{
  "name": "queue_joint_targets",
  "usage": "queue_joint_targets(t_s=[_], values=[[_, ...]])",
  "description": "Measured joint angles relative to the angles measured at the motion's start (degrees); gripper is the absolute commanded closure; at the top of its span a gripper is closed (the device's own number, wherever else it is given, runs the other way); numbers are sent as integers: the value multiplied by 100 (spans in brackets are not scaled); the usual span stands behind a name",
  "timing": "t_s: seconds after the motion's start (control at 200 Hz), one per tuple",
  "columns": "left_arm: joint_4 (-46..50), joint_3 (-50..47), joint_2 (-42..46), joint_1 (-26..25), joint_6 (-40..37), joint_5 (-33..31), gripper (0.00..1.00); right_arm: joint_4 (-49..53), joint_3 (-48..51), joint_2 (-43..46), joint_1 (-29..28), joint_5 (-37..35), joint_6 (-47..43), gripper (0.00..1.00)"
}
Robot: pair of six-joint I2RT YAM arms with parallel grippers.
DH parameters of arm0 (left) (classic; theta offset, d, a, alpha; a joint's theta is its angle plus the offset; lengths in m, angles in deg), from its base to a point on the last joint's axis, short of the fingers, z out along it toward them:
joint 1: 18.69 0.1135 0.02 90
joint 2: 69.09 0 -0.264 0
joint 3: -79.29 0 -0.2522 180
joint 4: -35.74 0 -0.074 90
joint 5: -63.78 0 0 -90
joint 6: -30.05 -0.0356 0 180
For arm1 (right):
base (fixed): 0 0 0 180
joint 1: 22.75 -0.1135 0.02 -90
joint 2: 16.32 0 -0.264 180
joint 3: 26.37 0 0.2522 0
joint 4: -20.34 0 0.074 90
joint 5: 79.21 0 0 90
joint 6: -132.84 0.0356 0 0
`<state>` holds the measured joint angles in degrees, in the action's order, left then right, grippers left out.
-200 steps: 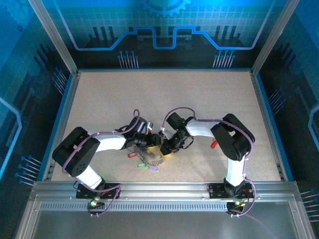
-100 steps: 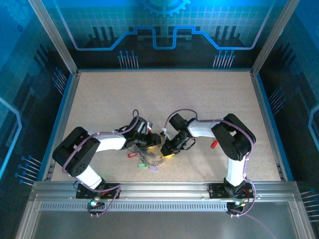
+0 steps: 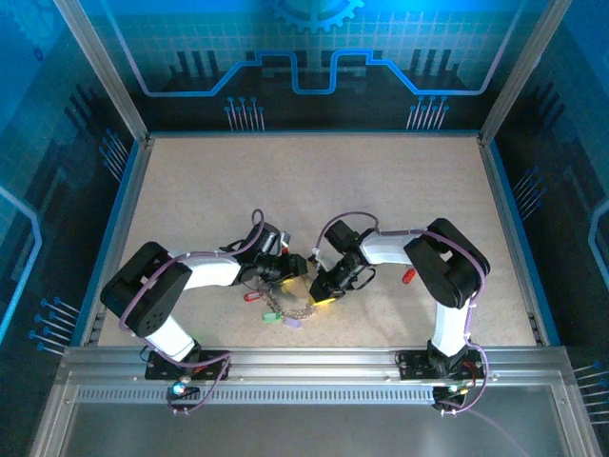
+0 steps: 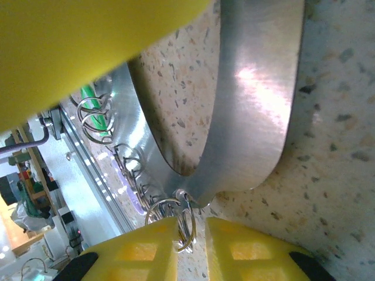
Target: Put the keys on the keyring
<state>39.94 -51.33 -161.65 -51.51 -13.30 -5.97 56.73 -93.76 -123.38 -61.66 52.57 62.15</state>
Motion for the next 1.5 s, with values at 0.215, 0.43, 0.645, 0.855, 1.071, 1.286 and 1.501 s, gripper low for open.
queue_joint_targets(t_s=[0.215,0.43,0.645,0.855,1.071,1.286,1.501], values=[[-59,-15,-11,11,146,17,54,83,-87,-74,4,122,7,75],[-101,-15,-50,52,291,74,54,52,-173,-199,15,223,68,87],[-129,-15,-50,83,326,153,54,-22,-168,-146,26,175,131,90],[-177,-15,-57,94,317,225,53,-575,-57,153,101,205,240,98],[-306,-15,-52,76,247,286,50,-857,33,254,190,184,273,100],[28,68,326,127,-334,326,48,-855,76,678,197,-114,-125,100],[291,61,1453,343,-1416,323,49,-901,76,1209,223,-372,-595,100]])
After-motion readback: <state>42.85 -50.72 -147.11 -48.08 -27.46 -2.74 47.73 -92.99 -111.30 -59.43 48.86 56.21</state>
